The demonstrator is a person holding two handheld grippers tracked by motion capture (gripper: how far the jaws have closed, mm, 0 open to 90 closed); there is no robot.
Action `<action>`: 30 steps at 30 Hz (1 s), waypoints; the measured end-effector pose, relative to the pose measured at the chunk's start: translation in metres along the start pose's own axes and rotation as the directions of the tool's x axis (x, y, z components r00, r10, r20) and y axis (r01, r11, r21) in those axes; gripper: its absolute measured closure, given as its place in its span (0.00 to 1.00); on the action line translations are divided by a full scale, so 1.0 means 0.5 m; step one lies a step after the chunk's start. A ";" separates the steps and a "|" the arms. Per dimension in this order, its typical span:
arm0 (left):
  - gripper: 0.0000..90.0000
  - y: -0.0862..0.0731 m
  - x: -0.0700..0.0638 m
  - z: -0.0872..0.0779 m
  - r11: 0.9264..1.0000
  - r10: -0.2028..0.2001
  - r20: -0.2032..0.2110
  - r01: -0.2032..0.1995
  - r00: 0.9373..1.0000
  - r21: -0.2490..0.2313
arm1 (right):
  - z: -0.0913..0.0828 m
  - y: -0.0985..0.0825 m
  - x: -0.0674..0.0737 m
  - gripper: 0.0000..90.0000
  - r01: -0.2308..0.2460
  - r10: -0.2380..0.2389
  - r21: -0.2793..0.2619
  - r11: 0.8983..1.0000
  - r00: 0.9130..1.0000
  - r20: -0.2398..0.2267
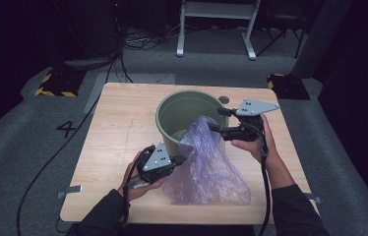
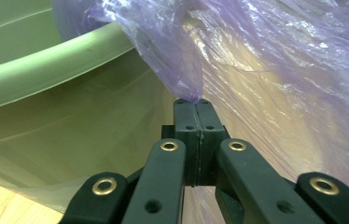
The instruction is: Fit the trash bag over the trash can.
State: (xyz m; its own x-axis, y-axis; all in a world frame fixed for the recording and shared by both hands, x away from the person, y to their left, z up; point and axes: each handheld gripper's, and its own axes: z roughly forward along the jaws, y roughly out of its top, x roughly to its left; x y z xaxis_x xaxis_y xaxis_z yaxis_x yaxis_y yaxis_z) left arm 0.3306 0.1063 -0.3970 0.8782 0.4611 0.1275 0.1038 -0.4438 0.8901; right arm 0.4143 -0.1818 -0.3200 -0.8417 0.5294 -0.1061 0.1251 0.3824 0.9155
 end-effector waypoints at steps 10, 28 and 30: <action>1.00 0.000 0.005 -0.001 1.000 -0.010 -0.007 0.010 1.000 -0.003 | -0.101 -0.024 0.086 0.32 0.075 -0.080 -0.053 0.996 0.990 -0.114; 1.00 0.013 0.017 -0.034 0.999 -0.012 -0.021 0.011 1.000 -0.052 | -0.065 -0.048 0.124 1.00 0.167 -0.168 -0.024 0.986 0.982 -0.082; 1.00 0.018 0.019 -0.040 0.998 -0.010 -0.027 0.008 1.000 -0.060 | -0.063 -0.042 0.120 1.00 0.155 -0.157 -0.036 0.987 0.985 -0.072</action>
State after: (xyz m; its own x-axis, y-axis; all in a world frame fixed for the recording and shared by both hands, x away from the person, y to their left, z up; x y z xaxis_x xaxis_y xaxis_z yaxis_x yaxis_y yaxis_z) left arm 0.3305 0.1219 -0.3790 0.8643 0.4858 0.1306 0.0825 -0.3929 0.9159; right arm 0.3448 -0.1821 -0.3335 -0.8867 0.4067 -0.2200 -0.0253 0.4324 0.9013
